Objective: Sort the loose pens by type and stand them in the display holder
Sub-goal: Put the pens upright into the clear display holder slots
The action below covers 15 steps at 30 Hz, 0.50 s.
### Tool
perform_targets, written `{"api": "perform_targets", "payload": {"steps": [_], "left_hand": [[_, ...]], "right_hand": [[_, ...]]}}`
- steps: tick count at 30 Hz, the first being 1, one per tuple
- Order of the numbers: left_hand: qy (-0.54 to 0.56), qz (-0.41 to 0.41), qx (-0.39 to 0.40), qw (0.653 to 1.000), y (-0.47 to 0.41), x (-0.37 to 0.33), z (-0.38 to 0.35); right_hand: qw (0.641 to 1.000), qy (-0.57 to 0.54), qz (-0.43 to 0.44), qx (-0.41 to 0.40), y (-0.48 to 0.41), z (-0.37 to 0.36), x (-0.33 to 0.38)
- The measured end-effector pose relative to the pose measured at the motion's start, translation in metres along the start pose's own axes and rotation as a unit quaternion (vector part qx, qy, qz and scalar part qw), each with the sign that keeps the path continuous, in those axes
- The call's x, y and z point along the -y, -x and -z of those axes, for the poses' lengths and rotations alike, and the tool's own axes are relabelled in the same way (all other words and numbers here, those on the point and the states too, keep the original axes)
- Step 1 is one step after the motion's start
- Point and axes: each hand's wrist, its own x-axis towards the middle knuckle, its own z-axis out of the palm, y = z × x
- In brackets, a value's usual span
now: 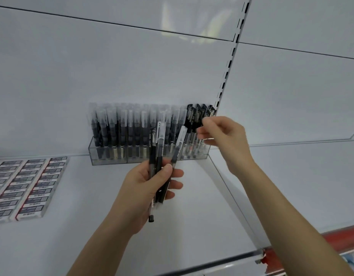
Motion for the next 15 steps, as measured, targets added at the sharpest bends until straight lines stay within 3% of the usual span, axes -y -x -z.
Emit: {"api": "perform_targets", "payload": {"steps": [3, 6, 11, 15], "left_hand": [[-0.003, 0.005, 0.014, 1.000, -0.001, 0.003, -0.005], [-0.013, 0.015, 0.016, 1.000, -0.001, 0.004, -0.006], [-0.062, 0.020, -0.062, 0.996, -0.001, 0.003, 0.013], [-0.075, 0.019, -0.089, 0.993, 0.003, -0.002, 0.026]], "right_hand": [[0.994, -0.009, -0.032, 0.100, 0.011, -0.006, 0.006], [0.993, -0.023, -0.039, 0.110, 0.012, -0.009, 0.006], [0.999, -0.048, -0.009, -0.015, -0.007, -0.001, 0.006], [0.992, 0.007, 0.062, -0.112, -0.028, -0.005, 0.003]]}}
